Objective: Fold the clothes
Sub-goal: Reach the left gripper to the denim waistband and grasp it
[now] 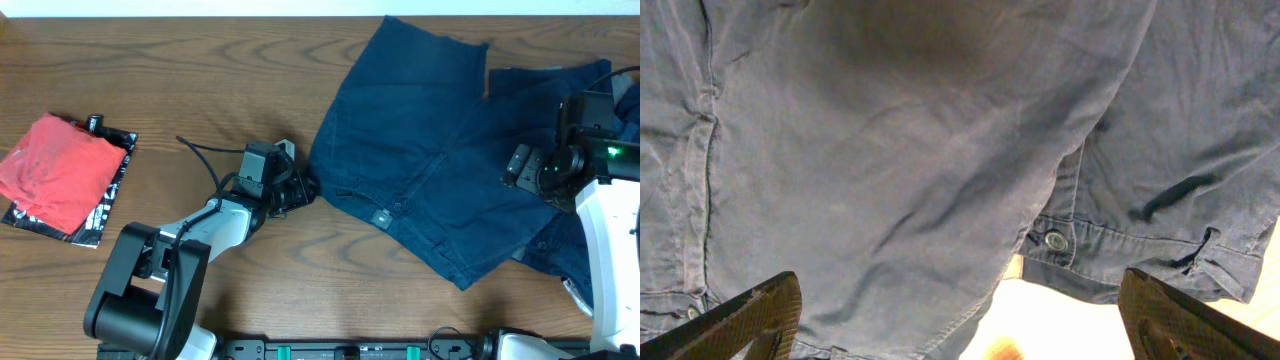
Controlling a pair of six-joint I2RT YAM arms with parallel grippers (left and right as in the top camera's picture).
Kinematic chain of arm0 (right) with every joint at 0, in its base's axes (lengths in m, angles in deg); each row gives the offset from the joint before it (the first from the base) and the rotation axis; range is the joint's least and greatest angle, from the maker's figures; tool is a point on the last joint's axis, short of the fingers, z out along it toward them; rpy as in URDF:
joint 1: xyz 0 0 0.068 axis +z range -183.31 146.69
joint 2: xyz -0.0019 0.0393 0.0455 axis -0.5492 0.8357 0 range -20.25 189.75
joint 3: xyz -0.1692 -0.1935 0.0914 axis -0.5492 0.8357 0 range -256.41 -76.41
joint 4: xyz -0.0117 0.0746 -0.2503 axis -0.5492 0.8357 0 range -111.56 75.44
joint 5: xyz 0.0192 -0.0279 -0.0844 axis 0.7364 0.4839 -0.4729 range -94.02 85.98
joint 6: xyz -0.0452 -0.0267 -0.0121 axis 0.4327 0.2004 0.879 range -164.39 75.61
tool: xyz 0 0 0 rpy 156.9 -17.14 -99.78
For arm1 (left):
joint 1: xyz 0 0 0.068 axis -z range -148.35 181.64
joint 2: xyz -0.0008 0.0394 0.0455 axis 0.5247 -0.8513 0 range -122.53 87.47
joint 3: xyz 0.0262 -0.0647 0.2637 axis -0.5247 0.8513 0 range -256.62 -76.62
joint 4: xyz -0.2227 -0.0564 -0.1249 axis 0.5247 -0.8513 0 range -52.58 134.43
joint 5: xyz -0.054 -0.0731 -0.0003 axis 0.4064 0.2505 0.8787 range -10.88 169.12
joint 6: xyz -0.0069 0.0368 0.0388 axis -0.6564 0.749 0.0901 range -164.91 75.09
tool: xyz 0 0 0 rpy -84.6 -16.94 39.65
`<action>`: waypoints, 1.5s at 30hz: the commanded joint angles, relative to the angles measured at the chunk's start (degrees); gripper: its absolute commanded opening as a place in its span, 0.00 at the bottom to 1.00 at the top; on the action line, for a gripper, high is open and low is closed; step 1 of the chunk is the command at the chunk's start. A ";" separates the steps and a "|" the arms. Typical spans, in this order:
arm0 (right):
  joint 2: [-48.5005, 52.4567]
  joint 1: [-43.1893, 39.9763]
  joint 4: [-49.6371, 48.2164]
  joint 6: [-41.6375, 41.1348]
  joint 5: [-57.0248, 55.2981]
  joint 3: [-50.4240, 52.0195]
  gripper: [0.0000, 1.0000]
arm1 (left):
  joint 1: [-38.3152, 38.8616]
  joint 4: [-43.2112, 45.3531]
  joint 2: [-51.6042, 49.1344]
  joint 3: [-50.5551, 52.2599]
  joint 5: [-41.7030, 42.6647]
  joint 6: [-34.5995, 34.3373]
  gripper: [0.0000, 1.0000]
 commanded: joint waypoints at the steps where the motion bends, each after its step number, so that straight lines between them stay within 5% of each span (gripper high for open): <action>1: -0.26 -0.33 0.24 -0.76 0.00 -0.46 0.99 | -0.35 0.09 -0.20 -0.17 -3.93 0.31 0.06; 14: -0.26 -0.33 0.24 -0.74 -0.57 -0.46 0.99 | -22.91 -0.04 9.44 -11.21 -5.57 1.40 0.06; 19: -0.26 -0.33 0.28 0.98 -0.20 -0.46 0.99 | -27.17 -8.46 10.01 -16.28 1.36 1.40 0.06; 20: -0.26 -0.33 0.26 0.98 -0.20 -0.46 0.99 | -26.84 -10.56 10.01 -16.28 4.24 1.42 0.10; 23: -0.26 -0.33 0.13 0.96 -0.17 -0.46 0.99 | -24.50 -19.08 9.73 -16.24 4.96 2.62 0.49; 28: -0.26 -0.33 0.28 0.94 -0.13 -0.46 0.99 | -17.86 -23.71 7.65 -14.67 4.44 6.01 0.78; 35: -0.26 -0.33 1.22 0.96 0.00 -0.46 0.99 | -8.59 -22.05 1.22 -14.23 -5.79 5.97 0.81; 45: -0.26 -0.33 1.33 0.96 0.02 -0.46 0.99 | -1.70 -14.23 -8.39 -14.23 -5.88 5.90 0.81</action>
